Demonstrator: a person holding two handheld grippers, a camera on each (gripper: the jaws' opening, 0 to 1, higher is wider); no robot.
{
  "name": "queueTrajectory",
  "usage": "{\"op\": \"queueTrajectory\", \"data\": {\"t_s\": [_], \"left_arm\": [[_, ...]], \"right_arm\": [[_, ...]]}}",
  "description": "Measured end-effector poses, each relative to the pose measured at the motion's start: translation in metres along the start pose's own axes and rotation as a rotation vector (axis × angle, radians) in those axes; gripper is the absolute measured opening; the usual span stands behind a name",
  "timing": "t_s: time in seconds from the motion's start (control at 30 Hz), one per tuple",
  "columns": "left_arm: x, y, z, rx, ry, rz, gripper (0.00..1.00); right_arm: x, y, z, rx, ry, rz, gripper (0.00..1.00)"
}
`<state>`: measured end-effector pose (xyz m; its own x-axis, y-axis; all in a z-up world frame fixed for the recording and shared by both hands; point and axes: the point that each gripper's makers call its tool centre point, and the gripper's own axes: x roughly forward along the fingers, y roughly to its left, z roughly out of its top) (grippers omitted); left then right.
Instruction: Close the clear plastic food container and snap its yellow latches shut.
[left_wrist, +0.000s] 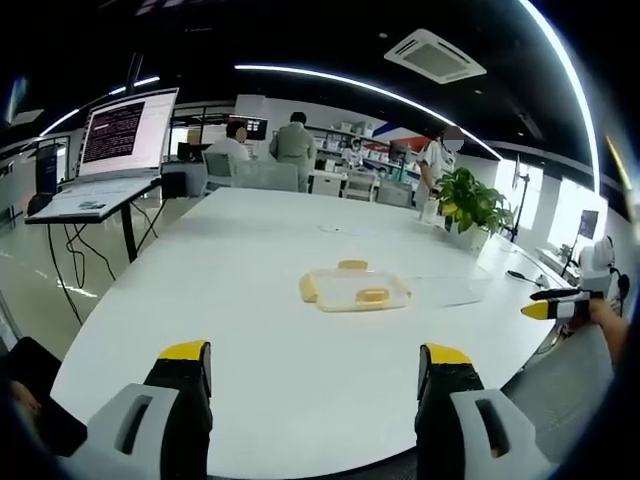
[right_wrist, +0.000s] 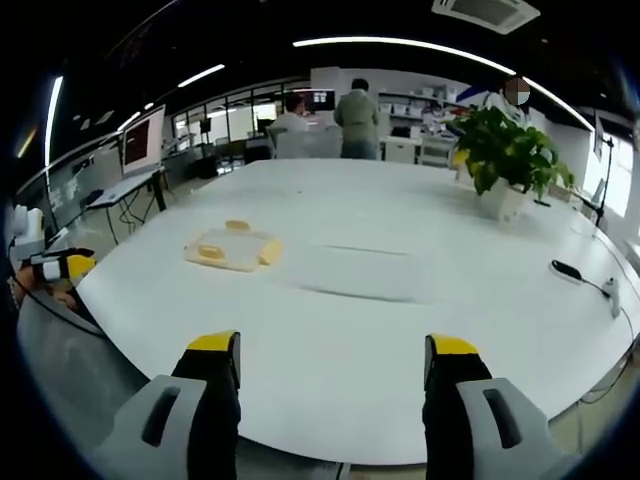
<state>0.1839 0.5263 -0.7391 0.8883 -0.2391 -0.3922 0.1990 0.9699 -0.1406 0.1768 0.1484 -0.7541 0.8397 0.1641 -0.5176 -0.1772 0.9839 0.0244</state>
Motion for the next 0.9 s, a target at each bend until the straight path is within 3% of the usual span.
{"op": "queueTrajectory", "data": {"t_s": [0.9], "left_arm": [[0.0007,0.0012,-0.0029,-0.005,0.018,0.002,0.77]], "right_arm": [[0.001,-0.0015,-0.0045,-0.013,0.029,-0.008,0.73]]}}
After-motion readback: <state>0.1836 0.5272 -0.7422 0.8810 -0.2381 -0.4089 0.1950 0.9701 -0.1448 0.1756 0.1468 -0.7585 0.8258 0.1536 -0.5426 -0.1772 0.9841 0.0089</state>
